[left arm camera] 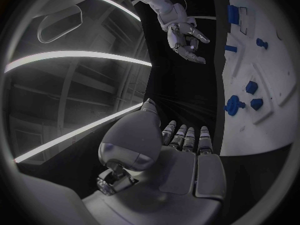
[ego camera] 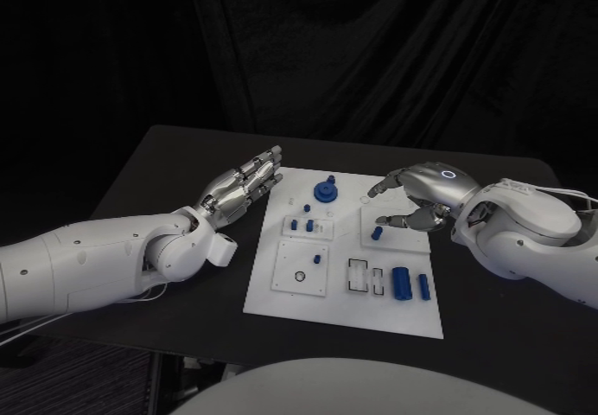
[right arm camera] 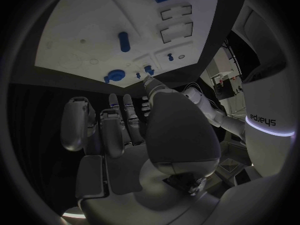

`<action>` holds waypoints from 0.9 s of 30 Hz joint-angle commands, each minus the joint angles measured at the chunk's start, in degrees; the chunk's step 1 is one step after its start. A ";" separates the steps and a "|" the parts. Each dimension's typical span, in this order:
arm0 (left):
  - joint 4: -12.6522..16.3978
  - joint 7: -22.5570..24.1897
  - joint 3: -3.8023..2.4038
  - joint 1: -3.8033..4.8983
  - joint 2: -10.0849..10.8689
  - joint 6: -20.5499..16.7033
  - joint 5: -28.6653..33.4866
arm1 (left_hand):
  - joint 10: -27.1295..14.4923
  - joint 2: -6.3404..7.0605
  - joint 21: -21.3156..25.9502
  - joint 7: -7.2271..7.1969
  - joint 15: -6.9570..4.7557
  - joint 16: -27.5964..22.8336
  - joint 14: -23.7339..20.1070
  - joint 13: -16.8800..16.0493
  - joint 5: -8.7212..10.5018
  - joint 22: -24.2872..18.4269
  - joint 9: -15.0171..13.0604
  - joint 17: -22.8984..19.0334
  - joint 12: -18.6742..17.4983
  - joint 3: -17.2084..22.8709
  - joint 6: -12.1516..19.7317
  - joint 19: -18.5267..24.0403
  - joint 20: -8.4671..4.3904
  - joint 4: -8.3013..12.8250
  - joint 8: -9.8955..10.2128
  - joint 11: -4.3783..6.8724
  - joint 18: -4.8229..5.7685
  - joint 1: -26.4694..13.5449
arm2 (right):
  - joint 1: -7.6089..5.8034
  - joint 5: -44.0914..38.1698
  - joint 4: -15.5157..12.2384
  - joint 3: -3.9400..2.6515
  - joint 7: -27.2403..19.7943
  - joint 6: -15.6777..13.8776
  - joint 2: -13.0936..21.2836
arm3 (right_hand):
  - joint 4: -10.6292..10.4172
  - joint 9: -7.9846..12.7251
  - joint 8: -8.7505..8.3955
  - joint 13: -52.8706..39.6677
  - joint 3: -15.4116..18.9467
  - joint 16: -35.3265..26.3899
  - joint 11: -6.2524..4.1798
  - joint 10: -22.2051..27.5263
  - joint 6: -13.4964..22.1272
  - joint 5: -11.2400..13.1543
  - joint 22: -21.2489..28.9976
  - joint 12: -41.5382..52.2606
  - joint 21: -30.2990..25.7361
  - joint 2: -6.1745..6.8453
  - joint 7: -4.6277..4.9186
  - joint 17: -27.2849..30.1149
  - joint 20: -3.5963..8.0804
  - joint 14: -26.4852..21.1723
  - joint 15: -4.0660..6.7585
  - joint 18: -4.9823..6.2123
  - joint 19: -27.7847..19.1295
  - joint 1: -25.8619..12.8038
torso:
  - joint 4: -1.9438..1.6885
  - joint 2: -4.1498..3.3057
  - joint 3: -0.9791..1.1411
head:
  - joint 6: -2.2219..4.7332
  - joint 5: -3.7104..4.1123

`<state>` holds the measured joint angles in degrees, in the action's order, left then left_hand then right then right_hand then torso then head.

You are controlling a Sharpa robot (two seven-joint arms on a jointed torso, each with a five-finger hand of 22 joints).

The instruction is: Assemble the parts on the task board

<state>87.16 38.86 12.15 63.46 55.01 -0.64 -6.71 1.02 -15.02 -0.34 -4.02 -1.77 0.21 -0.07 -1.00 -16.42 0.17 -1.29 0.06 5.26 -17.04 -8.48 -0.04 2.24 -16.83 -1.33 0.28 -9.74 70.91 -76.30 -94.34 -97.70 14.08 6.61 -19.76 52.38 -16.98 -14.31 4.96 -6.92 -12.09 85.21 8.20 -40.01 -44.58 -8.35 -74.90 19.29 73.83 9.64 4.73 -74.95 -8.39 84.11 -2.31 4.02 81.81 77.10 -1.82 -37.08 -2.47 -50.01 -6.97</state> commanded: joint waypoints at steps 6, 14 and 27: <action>0.07 6.11 -0.05 -0.26 0.08 -5.04 0.23 | 0.45 0.35 0.34 -2.91 -1.35 -0.21 0.07 0.01 2.79 -0.17 0.12 -0.06 -0.20 -1.48 0.45 0.04 -2.89 0.09 0.19 1.11 3.17 -2.56 | 1.09 2.39 0.98 0.07 1.98 3.17 1.46 | 0.13 0.98 0.25 0.92 0.19 0.44 -0.37 -5.42 -1.34 1.62 -10.46 1.68 0.86 -0.15 1.35 -1.74 -0.61 1.78 -0.83 -0.51 0.70 -2.45 | -0.08 -0.10 -0.38 | 0.01 -0.37; 0.02 6.16 -0.05 -0.50 0.34 -5.06 0.23 | 0.22 0.05 0.34 -2.10 -1.75 -0.21 0.07 0.10 2.31 -0.17 0.13 -0.06 -0.99 -1.24 0.49 0.04 -3.52 0.13 0.19 2.05 3.47 -2.31 | 2.73 2.44 2.22 0.08 2.50 3.78 0.59 | 0.35 1.40 0.19 1.43 -0.18 0.29 -0.31 -6.43 -1.55 1.10 -10.36 1.46 0.56 -0.22 2.10 -1.25 -0.74 1.62 -0.94 -0.42 0.56 -0.89 | 0.12 -0.34 -0.59 | 0.01 0.02; -0.06 5.46 -0.05 -1.00 0.40 -3.79 0.23 | 0.14 -0.38 0.34 -1.28 0.97 -0.21 0.07 0.10 0.76 -0.17 0.13 -0.06 -1.11 -0.70 0.56 0.04 -1.43 0.14 0.19 -0.44 4.21 -1.05 | 4.72 2.45 4.20 0.08 2.31 3.51 -1.80 | 2.20 1.81 0.72 2.10 -1.69 0.38 -0.68 -8.97 -3.21 -3.07 -10.46 1.43 0.96 -1.51 2.56 -1.48 -0.51 1.76 -0.63 -0.49 0.76 4.60 | 0.00 -0.33 -0.52 | 0.01 0.85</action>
<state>87.03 38.88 12.15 62.53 55.40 -4.81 -6.71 1.24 -15.29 -0.35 -5.72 -1.12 0.21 0.12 -0.94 -15.46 0.06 -1.23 0.09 4.37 -18.05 -8.00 0.05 0.54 -16.75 -1.33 0.18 -6.58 69.36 -71.82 -91.89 -93.68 14.18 7.91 -16.58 50.66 -15.04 -12.57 5.37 -4.89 -13.83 85.44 7.52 -48.68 -47.38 -11.30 -74.94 20.85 74.60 8.12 7.24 -74.93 -8.90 83.89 -2.93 4.02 82.32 81.35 -1.86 -37.47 -2.98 -50.00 -6.11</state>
